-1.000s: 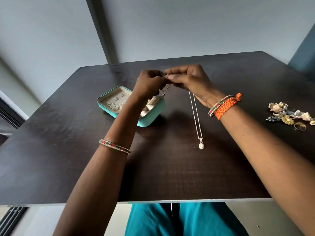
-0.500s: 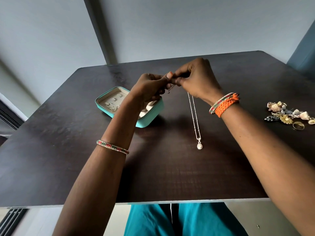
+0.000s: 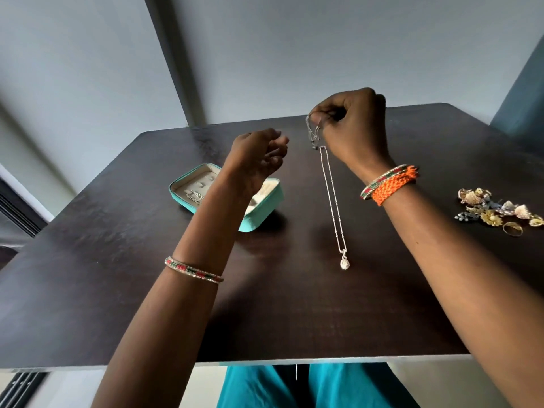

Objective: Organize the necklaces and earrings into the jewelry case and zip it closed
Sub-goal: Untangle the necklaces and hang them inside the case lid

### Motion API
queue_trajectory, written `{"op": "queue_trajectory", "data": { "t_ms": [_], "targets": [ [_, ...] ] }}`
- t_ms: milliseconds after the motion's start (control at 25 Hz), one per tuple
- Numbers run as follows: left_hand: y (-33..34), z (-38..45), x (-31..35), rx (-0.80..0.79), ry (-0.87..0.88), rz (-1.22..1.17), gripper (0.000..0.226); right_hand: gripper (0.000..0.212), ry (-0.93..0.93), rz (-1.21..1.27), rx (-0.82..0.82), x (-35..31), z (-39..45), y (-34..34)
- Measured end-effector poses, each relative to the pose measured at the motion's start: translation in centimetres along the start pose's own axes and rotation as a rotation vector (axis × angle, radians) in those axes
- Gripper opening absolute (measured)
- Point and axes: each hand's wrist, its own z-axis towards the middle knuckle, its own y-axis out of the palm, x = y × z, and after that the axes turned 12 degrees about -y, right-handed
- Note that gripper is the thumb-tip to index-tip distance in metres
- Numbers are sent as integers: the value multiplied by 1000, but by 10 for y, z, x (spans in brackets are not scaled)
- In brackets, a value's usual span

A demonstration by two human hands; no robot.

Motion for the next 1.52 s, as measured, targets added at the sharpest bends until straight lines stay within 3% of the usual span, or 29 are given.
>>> {"op": "queue_trajectory", "data": {
  "t_ms": [80, 160, 200, 240, 320, 400, 440, 560, 720, 840, 920, 1200, 1520],
  "targets": [
    [-23, 2, 7, 171, 180, 247, 12, 8, 3, 30, -11, -2, 3, -5],
    [-61, 9, 14, 561, 439, 650, 19, 7, 6, 62, -37, -6, 5, -7],
    [-82, 13, 17, 768, 473, 875, 23, 6, 4, 77, -52, -8, 5, -8],
    [-102, 16, 18, 924, 412, 1079, 28, 5, -3, 92, -70, -11, 6, -7],
    [-131, 19, 12, 1007, 81, 1315, 47, 5, -26, 115, -111, -17, 8, -5],
    [-143, 21, 4, 919, -168, 1355, 59, 5, -36, 132, -149, -24, 9, -3],
    [-146, 24, 3, 876, -170, 1311, 54, 5, -38, 140, -169, -27, 10, 0],
    [-147, 36, 5, 753, 88, 1060, 24, 5, -58, 148, -224, -34, 10, 5],
    [-127, 30, 9, 492, 417, 727, 5, 6, -79, 167, -287, -40, 6, 10],
    [-107, 14, 12, 225, 509, 517, 8, 8, -115, 157, -358, -44, -2, 19],
    [-101, 9, 11, 142, 498, 449, 10, 10, -130, 158, -399, -48, -10, 28],
    [-100, 8, 9, 55, 485, 394, 15, 21, -247, 39, -326, -54, -24, 60],
    [-96, 9, 2, 117, 591, 456, 14, 27, -389, -19, -321, -53, -27, 71]
  ]
}}
